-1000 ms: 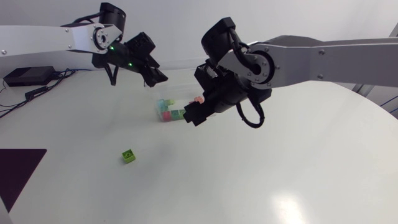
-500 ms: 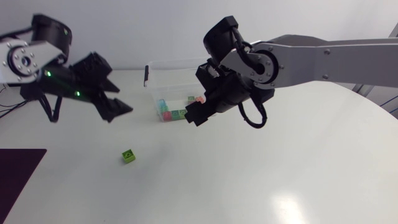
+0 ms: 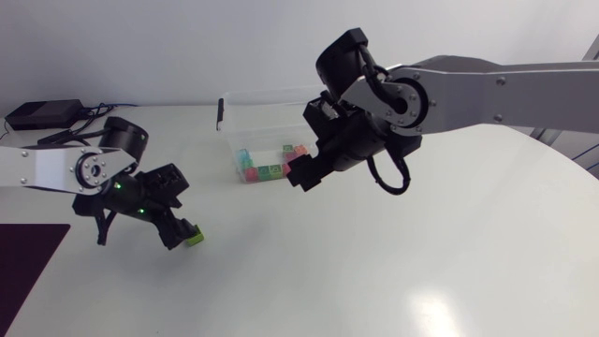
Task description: Place the duplo bricks in the container
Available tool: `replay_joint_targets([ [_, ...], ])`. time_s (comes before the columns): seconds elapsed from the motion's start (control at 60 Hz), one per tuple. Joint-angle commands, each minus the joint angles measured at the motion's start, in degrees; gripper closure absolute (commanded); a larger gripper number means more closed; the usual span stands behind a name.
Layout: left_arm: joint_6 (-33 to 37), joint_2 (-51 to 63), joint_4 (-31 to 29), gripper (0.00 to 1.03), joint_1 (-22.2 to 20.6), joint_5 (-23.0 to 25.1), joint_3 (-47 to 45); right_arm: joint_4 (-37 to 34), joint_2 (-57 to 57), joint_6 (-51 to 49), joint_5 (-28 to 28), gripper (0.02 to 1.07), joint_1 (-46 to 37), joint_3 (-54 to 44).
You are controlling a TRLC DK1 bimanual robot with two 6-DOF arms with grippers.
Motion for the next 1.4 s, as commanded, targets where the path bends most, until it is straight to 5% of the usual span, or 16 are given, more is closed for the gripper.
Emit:
replay_joint_targets([
  [0.0,-0.4,2.9,0.4,0.06,-0.3,-0.6,-2.0,-0.6,-1.0,-0.7,-0.1,0.24,-0.4,-1.6],
  [0.317,-0.9,7.8,4.4,0.1,-1.0,-0.9,-2.7,-0.6,-0.9,-0.7,-0.1,0.24,-0.6,-1.9],
  [0.417,-0.8,9.5,4.5,0.35,-1.0,-1.2,-2.2,-0.6,-1.1,-0.9,-0.2,0.24,-0.8,-2.1],
  [0.533,-0.9,7.8,4.4,0.78,-0.9,-1.1,-2.0,-0.6,-1.2,-0.9,-0.2,0.24,-0.9,-2.3],
  [0.733,-0.8,-0.1,0.8,0.78,-1.4,-1.2,0.4,-0.6,-1.5,-1.0,-0.2,0.24,-1.2,-2.4],
  [0.95,-2.8,-2.9,-6.8,0.78,-2.9,-0.9,15.7,-0.5,-2.1,-1.0,-0.6,0.24,-2.0,-3.3],
  [1.383,-13.7,18.3,-7.6,0.78,-7.7,0.7,50.2,-0.2,-5.1,-1.3,-0.9,0.24,-4.8,-6.4],
])
